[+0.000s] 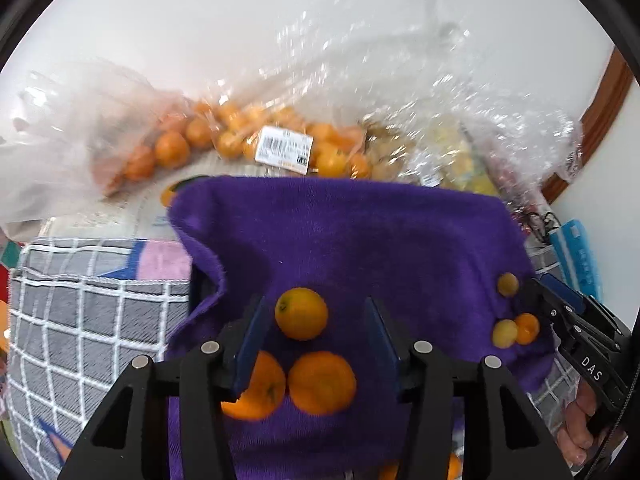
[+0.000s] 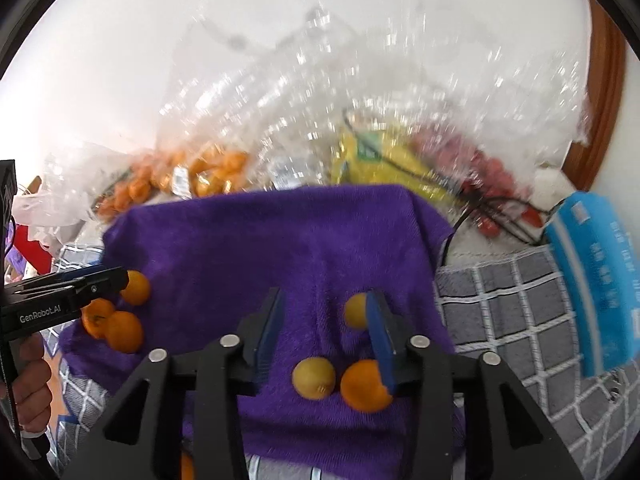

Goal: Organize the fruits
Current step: 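Carry both fruits onto the purple towel and open both tools, then lift both tools back from the towel toward the loose fruits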

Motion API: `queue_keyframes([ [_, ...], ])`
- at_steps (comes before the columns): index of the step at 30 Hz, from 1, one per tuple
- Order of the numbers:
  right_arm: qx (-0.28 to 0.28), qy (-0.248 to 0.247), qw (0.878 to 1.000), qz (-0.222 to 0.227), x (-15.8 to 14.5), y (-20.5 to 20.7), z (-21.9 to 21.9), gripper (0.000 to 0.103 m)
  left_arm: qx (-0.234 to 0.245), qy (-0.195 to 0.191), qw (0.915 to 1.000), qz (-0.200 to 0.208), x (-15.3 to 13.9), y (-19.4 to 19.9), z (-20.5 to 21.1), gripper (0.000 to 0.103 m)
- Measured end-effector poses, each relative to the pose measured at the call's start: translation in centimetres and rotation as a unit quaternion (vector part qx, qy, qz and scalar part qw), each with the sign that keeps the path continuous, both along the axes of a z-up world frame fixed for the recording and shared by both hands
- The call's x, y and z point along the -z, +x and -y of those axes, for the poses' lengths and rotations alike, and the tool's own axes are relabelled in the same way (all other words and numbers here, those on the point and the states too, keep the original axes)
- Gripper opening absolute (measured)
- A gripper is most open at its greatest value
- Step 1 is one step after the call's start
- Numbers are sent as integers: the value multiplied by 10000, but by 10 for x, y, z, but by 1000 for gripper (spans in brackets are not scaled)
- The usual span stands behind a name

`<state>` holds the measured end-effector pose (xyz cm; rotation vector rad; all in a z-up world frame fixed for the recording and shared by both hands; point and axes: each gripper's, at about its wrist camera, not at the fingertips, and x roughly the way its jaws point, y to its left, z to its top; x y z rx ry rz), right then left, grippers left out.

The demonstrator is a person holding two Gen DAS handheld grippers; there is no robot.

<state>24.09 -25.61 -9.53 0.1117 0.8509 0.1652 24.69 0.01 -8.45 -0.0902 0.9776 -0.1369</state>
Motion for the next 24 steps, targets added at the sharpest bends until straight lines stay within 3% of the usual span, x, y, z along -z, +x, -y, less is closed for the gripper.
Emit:
queue_keyframes([
  [6,14,102,9991,413,-42,-50,-5,48,20,96,9988,483,-41,-53,-5,49],
  [13,245,-54,9963,828,-77,-114,-9,50,25,154,9957,918,-67,-115,-7,49],
  [17,361,-173,9945,964,-86,-148,-9,53,67,71,9956,928,-71,-142,-9,49],
  [24,234,-130,9964,801,-77,-187,-12,53,219,68,9952,950,-58,-174,-9,49],
])
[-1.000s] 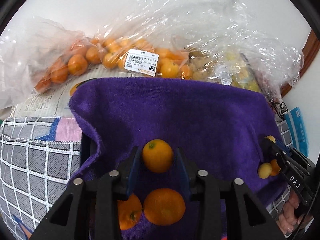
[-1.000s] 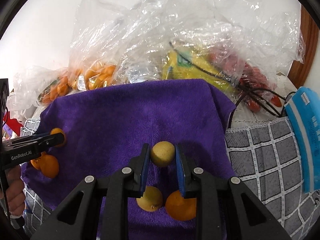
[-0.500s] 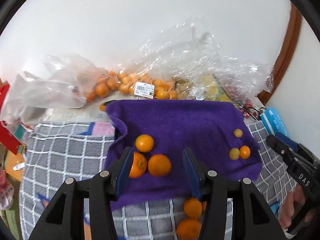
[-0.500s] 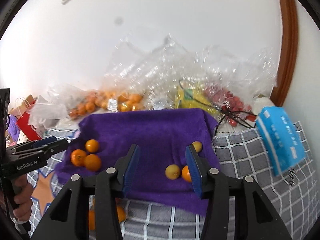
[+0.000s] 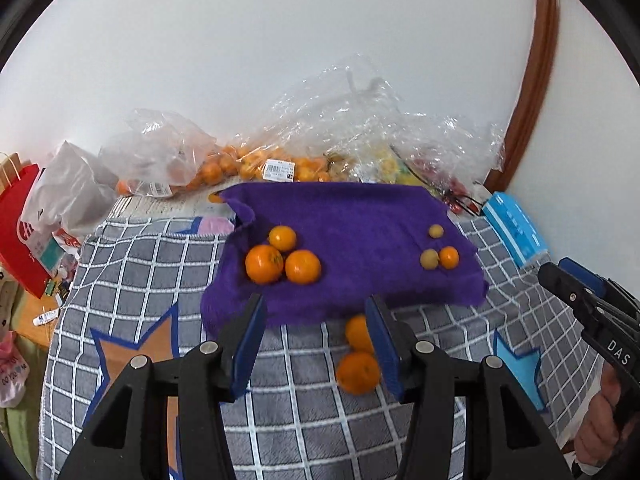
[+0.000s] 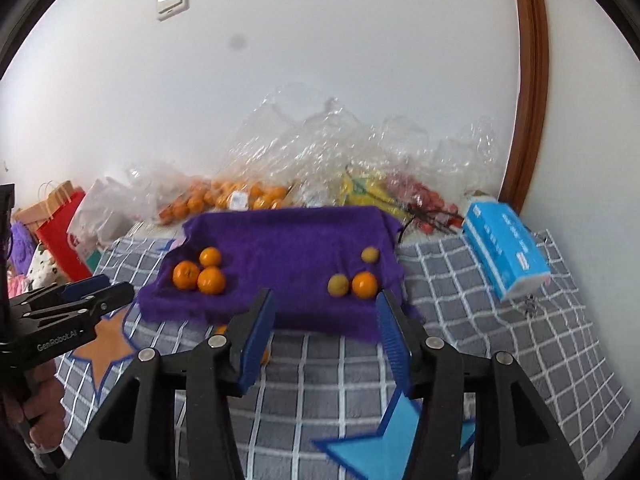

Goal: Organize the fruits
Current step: 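Lift both tools back from the towel toward the loose fruits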

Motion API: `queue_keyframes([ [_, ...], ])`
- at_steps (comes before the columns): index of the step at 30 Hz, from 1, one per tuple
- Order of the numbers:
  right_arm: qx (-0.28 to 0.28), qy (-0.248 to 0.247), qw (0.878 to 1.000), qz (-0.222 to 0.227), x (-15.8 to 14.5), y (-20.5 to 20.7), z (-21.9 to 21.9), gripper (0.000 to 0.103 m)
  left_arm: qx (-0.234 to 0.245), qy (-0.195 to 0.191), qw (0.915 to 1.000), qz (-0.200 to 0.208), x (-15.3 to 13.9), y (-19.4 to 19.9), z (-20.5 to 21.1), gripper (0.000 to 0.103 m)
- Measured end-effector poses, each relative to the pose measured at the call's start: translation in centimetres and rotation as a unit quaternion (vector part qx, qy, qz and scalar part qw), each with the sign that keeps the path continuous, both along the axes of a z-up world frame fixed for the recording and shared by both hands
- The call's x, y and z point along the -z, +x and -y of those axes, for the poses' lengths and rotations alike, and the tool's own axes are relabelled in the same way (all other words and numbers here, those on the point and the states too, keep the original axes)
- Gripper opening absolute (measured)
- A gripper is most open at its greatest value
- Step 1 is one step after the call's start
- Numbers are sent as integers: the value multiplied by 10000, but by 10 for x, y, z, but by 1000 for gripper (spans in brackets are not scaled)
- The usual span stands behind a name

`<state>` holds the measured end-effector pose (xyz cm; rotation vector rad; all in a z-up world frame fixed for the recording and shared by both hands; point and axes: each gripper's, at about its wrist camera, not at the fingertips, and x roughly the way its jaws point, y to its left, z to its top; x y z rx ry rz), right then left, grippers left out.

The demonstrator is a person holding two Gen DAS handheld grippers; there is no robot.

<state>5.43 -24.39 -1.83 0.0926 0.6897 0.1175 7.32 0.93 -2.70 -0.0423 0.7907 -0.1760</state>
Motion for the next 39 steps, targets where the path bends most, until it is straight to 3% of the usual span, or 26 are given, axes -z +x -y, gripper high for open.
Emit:
queue_keyframes([
  [6,48,240,9997,-86,20,-9,0,53,-155,176,9997,-68,19,-13,-10,49],
  [15,114,266,9995,-123,40,-15,4,53,-279,36,9996,-43,27,-26,-19,49],
  [23,98,113,9999,17,43,-29,2,53,-195,57,9998,-20,32,-37,-10,49],
  [32,77,261,9996,37,50,-31,3,53,-264,73,9996,3,35,-42,-9,49],
  [39,-23,270,9996,-125,63,-19,-5,45,-386,-53,9991,-166,48,-33,-20,49],
])
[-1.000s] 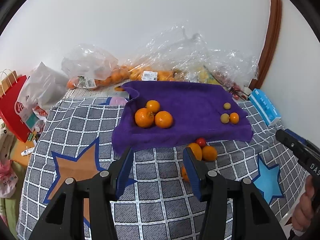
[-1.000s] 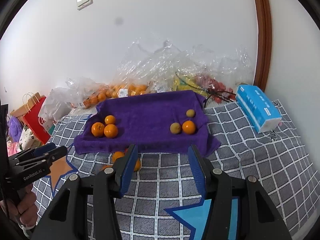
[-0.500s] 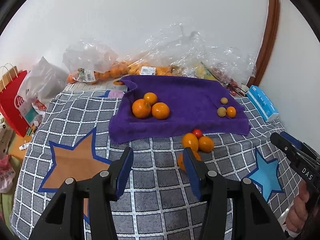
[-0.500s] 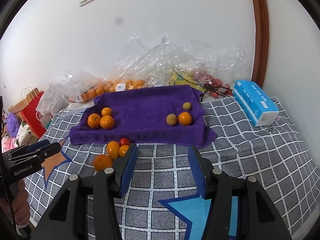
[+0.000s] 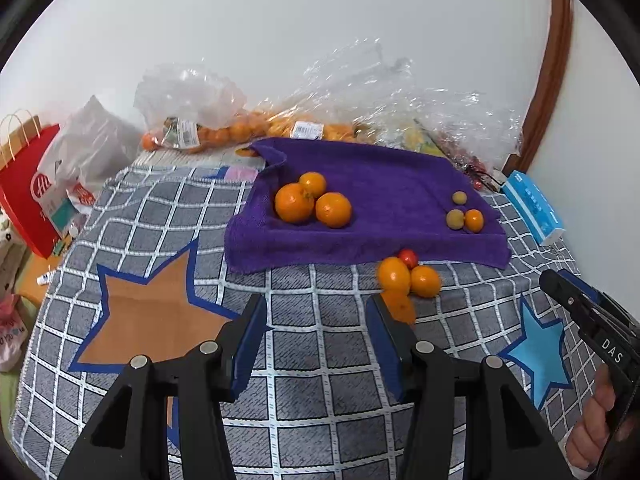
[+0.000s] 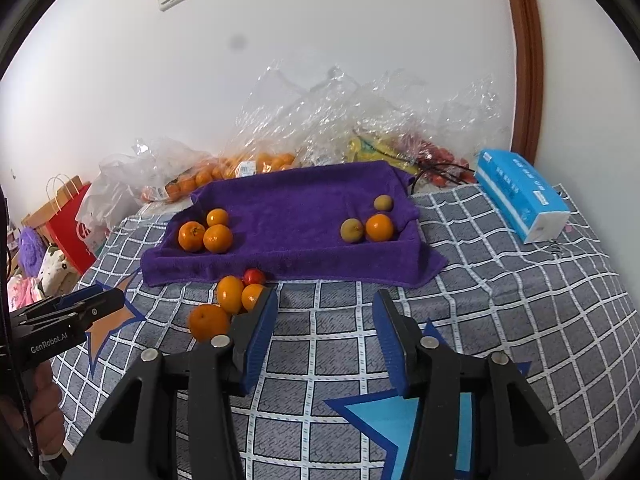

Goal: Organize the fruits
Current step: 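Lift both tools back from the towel toward the loose fruits, then grasp a tangerine with the right tool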

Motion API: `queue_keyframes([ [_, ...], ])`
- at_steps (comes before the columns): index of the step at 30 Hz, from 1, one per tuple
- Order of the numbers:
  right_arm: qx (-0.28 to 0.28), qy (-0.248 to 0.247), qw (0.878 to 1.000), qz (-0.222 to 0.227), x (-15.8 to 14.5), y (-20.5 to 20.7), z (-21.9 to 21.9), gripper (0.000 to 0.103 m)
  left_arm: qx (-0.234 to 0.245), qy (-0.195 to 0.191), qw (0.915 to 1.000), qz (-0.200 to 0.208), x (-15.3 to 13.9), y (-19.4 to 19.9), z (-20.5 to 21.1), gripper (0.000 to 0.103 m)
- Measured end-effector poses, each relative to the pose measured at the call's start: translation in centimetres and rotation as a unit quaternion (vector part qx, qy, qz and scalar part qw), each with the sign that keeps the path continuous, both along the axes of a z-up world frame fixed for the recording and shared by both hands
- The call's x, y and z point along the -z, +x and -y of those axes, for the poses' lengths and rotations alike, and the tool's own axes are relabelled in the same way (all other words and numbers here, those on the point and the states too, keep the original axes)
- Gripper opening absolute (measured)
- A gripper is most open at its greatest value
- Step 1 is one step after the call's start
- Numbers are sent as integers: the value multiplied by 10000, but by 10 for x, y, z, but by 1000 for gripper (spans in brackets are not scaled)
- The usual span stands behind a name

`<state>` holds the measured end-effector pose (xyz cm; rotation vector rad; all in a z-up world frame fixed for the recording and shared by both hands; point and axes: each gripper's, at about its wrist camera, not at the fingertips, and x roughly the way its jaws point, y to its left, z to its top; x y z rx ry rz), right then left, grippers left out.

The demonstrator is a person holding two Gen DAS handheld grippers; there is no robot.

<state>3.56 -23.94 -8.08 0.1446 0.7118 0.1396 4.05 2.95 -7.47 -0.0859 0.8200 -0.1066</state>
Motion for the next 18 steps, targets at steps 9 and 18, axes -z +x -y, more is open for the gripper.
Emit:
queue_keyframes([
  [9,-182,14,9994,-285,22,24,-19,36,-158,-56,9993,-320,24,16,-21,51],
  [18,-736,-158,9958,-516,40,51,-62,32,-208,-174,9985,-479,39,34,-39,51],
])
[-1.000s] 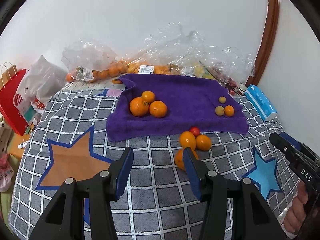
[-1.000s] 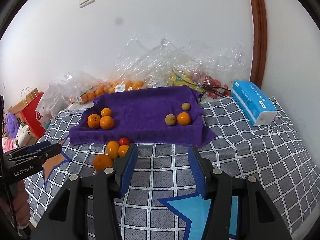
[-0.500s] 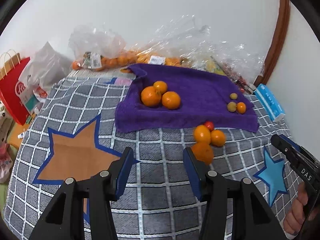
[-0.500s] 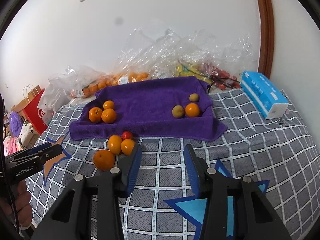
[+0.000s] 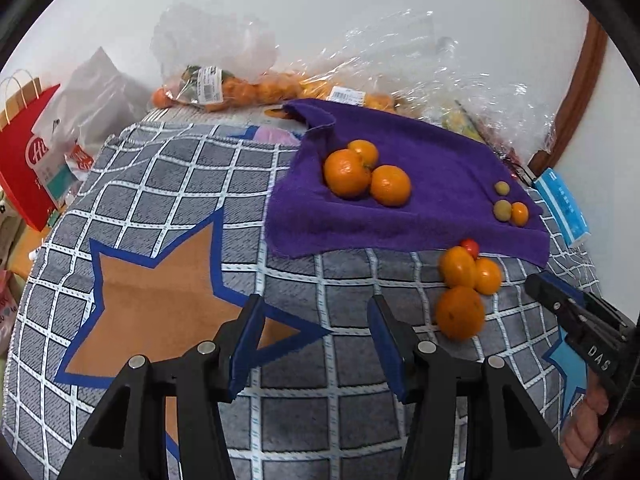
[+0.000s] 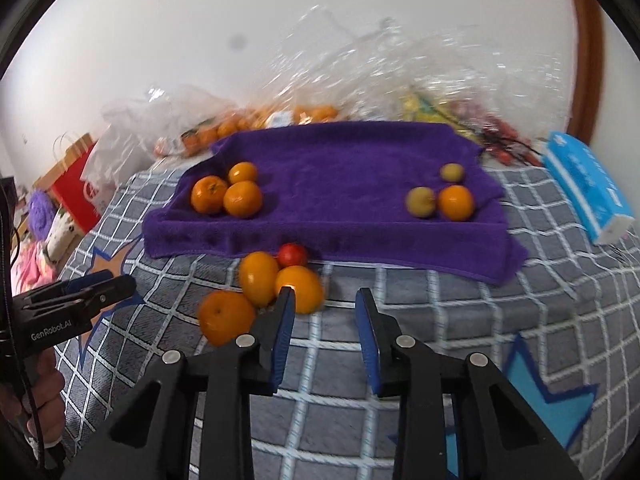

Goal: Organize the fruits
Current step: 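Grasp a tangerine with the right tool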

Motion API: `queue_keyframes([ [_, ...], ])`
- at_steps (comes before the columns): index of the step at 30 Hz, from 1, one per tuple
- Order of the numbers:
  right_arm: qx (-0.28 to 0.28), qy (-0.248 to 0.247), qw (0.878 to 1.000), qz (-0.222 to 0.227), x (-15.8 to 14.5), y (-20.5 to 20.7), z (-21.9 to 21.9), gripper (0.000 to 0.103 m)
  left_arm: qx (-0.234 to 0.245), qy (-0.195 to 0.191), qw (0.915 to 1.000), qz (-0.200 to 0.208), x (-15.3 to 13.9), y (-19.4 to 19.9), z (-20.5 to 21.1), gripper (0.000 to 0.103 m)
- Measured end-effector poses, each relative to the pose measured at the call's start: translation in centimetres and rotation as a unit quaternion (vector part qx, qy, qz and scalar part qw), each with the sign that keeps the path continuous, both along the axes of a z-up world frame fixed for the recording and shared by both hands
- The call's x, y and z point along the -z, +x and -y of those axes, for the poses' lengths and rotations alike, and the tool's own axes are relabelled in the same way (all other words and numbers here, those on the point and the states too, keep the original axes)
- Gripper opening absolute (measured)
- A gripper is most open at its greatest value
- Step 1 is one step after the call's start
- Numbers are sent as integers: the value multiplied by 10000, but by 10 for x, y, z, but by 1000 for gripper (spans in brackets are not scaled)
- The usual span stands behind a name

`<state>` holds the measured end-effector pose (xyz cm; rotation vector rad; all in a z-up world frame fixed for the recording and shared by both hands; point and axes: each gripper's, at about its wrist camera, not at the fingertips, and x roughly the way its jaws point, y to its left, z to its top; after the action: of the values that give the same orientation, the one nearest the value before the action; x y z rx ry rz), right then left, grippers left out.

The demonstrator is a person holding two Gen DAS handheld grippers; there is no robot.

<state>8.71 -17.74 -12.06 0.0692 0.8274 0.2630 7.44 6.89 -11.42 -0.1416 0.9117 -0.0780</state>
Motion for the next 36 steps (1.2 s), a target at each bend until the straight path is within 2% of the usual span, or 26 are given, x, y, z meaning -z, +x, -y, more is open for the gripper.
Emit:
queue_keyframes([
  [10,-175,-166,9991,-350,22,25,-18,32,30,-247,9997,-85,11,10,-14,51],
  [18,-168,-287,9990,-313,27,31,-25,33,111,-255,9995,-133,15,13,-13,51],
  [25,-40,-120,9997,-187,17,15,-7,33,196,-94,9997,-118,8,2,-1,51],
  [36,237,-116,9996,48,3,-31,38,33,371,-111,9991,-149,-5,-20,33,51],
])
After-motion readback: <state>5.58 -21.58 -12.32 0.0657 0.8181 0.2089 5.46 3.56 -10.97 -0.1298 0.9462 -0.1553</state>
